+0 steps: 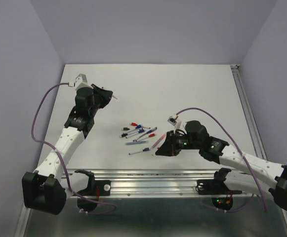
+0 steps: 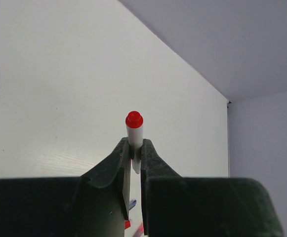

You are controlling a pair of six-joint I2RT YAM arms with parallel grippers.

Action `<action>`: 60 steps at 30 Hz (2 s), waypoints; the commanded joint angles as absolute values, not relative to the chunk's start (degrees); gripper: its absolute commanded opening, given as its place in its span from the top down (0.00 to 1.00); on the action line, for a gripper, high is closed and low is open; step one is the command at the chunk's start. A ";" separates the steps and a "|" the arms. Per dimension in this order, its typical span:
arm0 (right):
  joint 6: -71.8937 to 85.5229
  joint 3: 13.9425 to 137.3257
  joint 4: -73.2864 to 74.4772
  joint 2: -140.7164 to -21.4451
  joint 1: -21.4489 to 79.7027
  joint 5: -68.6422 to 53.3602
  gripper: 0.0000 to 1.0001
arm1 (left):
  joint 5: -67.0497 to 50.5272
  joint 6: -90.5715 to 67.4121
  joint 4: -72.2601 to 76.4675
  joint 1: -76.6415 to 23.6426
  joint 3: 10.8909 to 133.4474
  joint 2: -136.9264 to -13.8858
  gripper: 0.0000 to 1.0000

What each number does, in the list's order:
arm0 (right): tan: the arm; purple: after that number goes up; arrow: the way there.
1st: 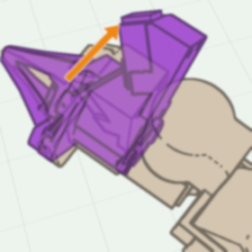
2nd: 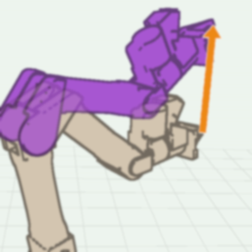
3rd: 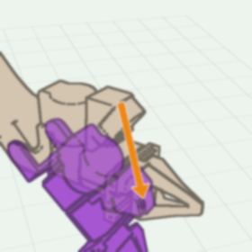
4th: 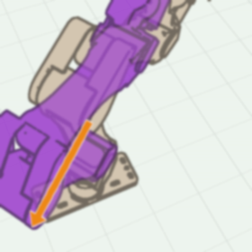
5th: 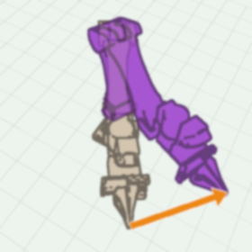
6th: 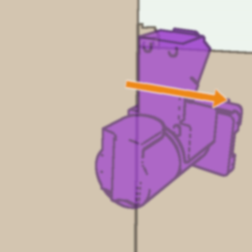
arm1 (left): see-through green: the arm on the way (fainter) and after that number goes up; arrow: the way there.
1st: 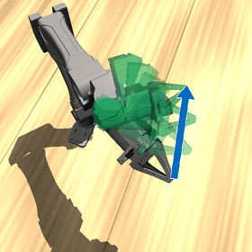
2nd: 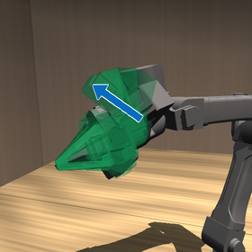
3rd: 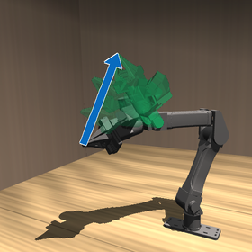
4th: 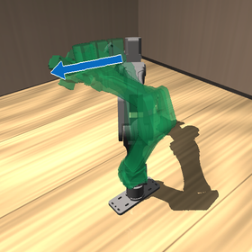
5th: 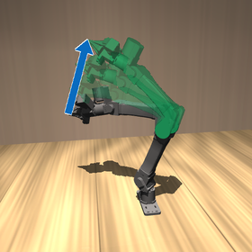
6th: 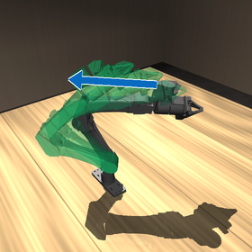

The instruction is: Open the pen caps

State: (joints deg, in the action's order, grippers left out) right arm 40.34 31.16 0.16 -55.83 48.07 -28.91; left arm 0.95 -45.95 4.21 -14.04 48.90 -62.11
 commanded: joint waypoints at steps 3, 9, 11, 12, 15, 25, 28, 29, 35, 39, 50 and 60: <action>40.87 31.81 2.63 -58.88 48.16 -24.62 0.99 | -5.00 -39.64 6.51 -14.15 48.70 -61.70 1.00; 39.73 35.06 3.87 -63.79 48.16 -21.27 0.99 | -7.21 -38.23 -1.13 -14.15 45.53 -60.30 1.00; 39.11 35.94 3.08 -65.56 48.16 -21.09 0.99 | -5.11 -39.46 -3.06 -14.06 43.87 -59.42 1.00; 38.85 36.56 2.55 -66.44 48.08 -21.18 0.99 | -3.71 -39.90 -3.69 -14.15 43.51 -59.15 1.00; 37.88 39.63 -0.69 -71.00 48.25 -22.32 0.99 | 3.33 -42.01 -5.88 -14.06 43.06 -59.23 1.00; 35.25 47.37 -2.56 -81.56 48.16 -22.15 0.96 | 7.12 -35.43 -5.01 -9.94 54.12 -78.18 1.00; 34.72 48.25 -0.89 -82.00 48.16 -20.49 0.95 | 2.32 -31.92 -5.71 -7.05 63.69 -88.19 1.00; 34.37 48.16 -0.53 -82.00 48.16 -20.04 0.95 | 0.89 -31.56 -6.23 -6.68 68.94 -90.77 1.00; 34.02 47.64 2.54 -80.86 48.16 -16.09 0.94 | -2.55 -29.01 -13.95 -6.15 89.86 -108.96 1.00; 33.22 47.55 4.92 -80.07 48.08 -12.83 0.94 | 2.27 -28.57 -20.73 -6.06 99.21 -117.15 1.00; 32.96 48.34 5.71 -80.59 47.99 -10.63 0.92 | 3.34 -27.95 -25.31 -6.06 104.23 -125.94 1.00; 33.49 49.39 6.50 -80.68 48.08 -9.49 0.92 | 4.83 -28.12 -25.58 -6.06 102.49 -125.95 0.71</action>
State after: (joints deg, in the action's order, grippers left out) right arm 33.87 45.32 6.44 -81.30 48.05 -11.33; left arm 2.66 -28.93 -23.83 -6.07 102.04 -128.40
